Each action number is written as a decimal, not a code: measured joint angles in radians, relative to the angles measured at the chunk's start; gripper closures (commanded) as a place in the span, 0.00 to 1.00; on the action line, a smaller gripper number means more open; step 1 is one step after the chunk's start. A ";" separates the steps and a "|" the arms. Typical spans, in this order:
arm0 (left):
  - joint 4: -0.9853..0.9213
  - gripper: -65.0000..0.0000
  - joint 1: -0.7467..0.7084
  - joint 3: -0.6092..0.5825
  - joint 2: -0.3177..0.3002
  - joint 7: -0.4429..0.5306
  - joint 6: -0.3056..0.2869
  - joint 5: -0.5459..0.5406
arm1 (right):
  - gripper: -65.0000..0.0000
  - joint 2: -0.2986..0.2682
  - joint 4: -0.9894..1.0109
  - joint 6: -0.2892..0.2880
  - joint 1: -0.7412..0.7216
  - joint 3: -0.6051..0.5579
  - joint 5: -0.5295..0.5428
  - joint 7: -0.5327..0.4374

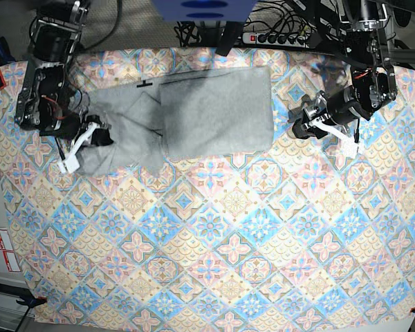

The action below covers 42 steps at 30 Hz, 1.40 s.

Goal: Fold the T-shirt properly
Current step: 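Fold the end held by the right gripper over toward the left gripper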

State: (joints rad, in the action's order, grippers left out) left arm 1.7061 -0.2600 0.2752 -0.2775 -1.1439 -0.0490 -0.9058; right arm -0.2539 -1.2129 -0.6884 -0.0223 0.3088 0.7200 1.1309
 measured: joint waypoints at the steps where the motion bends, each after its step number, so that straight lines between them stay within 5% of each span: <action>1: 0.000 0.56 0.001 0.002 0.000 0.000 0.000 -0.002 | 1.00 -0.001 -0.003 -0.004 -0.013 0.000 0.010 -0.008; 20: 0.000 0.56 0.000 0.003 0.004 -0.001 0.000 -0.003 | 1.00 0.024 -0.119 -0.002 0.042 -0.019 -0.011 0.066; 28: 0.000 0.56 -0.001 0.004 0.006 0.000 0.000 -0.002 | 1.00 0.074 -0.292 -0.002 0.052 -0.196 0.085 0.075; 42: 0.000 0.56 -0.001 0.004 0.007 -0.001 0.000 -0.002 | 1.00 0.105 -0.297 0.001 -0.058 -0.591 0.121 0.079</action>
State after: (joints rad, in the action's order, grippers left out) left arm 1.7065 -0.2607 0.2790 -0.2707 -1.1446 -0.0490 -0.9081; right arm -0.1490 -1.5097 -0.6876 -0.0807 -0.2821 0.8413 1.2095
